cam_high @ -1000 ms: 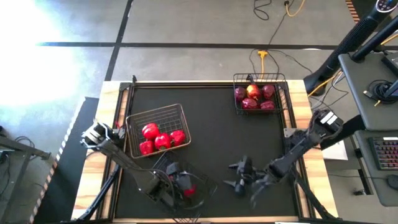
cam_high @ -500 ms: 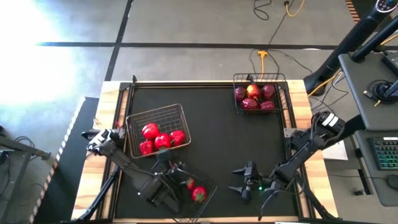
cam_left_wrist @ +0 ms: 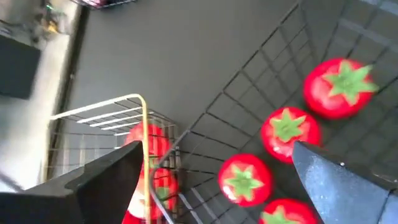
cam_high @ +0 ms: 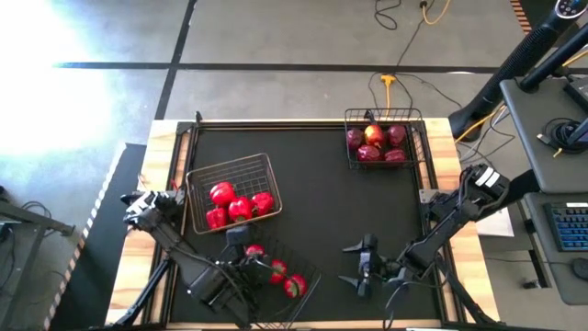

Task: Sort produce into baskets
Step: Return to Home Position

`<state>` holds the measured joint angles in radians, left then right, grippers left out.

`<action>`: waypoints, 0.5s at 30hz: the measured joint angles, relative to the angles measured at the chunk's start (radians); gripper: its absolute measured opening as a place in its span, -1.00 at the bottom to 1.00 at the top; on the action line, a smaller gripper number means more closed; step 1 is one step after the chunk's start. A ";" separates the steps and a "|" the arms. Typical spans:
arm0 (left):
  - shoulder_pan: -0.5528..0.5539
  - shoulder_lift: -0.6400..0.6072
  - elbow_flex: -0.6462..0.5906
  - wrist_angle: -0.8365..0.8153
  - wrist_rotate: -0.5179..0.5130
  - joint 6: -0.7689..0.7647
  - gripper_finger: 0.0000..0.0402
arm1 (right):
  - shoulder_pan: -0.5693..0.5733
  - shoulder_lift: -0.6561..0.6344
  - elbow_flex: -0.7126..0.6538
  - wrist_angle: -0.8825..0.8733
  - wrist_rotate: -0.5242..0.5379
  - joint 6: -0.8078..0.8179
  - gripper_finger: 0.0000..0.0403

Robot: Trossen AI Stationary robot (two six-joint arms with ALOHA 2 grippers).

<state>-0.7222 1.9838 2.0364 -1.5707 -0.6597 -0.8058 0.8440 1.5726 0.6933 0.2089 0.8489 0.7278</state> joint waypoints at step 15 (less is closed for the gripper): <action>0.134 -0.059 -0.344 -0.001 -0.386 0.062 0.96 | 0.000 0.014 -0.038 -0.185 0.147 -0.202 0.88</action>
<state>-0.5878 1.9249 1.6929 -1.5715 -1.0455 -0.7434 0.8436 1.5867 0.6552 0.0235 0.9957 0.5256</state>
